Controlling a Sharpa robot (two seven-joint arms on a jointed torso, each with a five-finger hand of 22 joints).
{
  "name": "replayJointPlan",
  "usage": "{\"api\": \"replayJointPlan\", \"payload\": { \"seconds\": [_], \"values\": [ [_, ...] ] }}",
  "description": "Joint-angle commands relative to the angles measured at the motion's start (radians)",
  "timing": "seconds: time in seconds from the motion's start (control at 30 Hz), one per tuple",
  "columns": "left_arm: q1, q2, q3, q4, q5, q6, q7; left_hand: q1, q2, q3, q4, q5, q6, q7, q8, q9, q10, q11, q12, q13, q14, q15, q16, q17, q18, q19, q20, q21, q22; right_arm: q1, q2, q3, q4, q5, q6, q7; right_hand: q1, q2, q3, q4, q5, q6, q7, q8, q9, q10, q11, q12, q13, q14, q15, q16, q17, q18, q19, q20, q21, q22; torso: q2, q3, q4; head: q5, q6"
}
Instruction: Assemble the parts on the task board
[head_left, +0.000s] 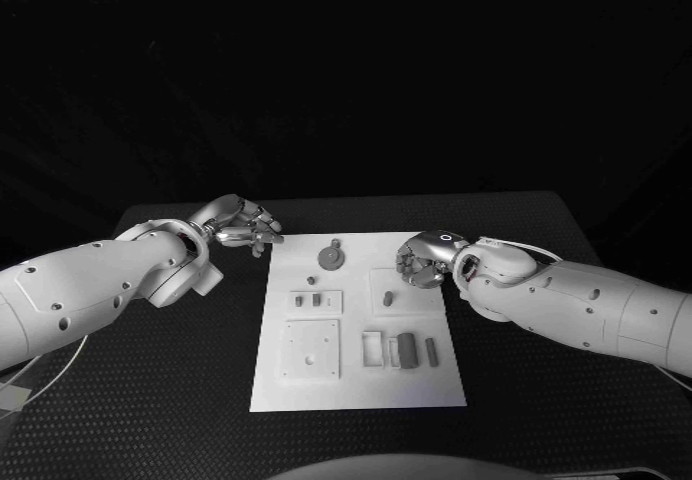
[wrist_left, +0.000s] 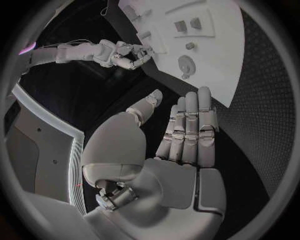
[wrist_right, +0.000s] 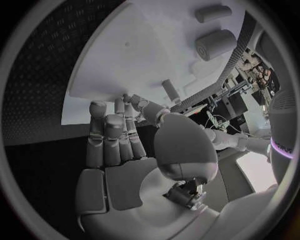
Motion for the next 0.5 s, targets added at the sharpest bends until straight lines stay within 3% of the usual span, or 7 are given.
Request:
{"api": "replayJointPlan", "payload": {
  "seconds": [0.03,0.23,0.5],
  "values": [
    [0.001,0.000,0.001,0.003,0.008,0.014,0.007,-0.004,0.001,-0.006,0.001,0.002,-0.005,0.003,0.001,-0.001,-0.003,0.000,0.003,0.000,0.001,0.003,-0.004,0.001,0.046,0.006,-0.003,-0.003,-0.001,-0.012,-0.003,-0.009,0.003,-0.044,0.076,-0.025,-0.003,0.006,0.001,-0.007,-0.002,0.008,0.000,0.005,0.001,0.048,-0.002,-0.003,0.002,0.004,-0.007,-0.006,0.001,0.027,0.000,-0.006,-0.005,0.002,0.000,-0.0004,-0.0005,-0.001,-0.001],
    [0.001,-0.001,0.000,0.004,0.008,0.014,0.007,-0.003,0.001,-0.006,0.000,0.002,-0.005,0.002,0.001,-0.001,-0.003,0.000,0.003,0.000,0.001,0.003,-0.005,0.003,0.046,0.006,-0.003,-0.003,-0.001,-0.013,-0.008,-0.016,0.016,-0.063,0.068,-0.040,-0.006,-0.014,-0.001,-0.011,-0.002,0.007,0.000,0.003,0.000,0.049,-0.003,-0.009,0.004,0.005,-0.008,-0.009,0.003,0.027,0.002,-0.007,-0.007,0.002,0.000,0.0003,-0.0005,-0.003,-0.001],
    [0.001,-0.001,0.000,0.004,0.008,0.014,0.006,-0.002,0.000,-0.007,0.000,0.002,-0.005,0.003,0.001,-0.001,-0.004,0.000,0.003,0.000,0.002,0.003,-0.006,0.004,0.045,0.007,-0.003,-0.004,-0.002,-0.021,-0.010,-0.025,0.027,-0.107,0.011,-0.069,0.003,-0.057,0.001,-0.021,-0.002,0.001,0.004,-0.004,-0.003,0.045,0.000,-0.022,0.006,0.006,-0.005,-0.013,0.008,0.027,0.005,-0.008,-0.011,0.004,0.000,0.0006,-0.0002,-0.004,-0.002]
  ]
}}
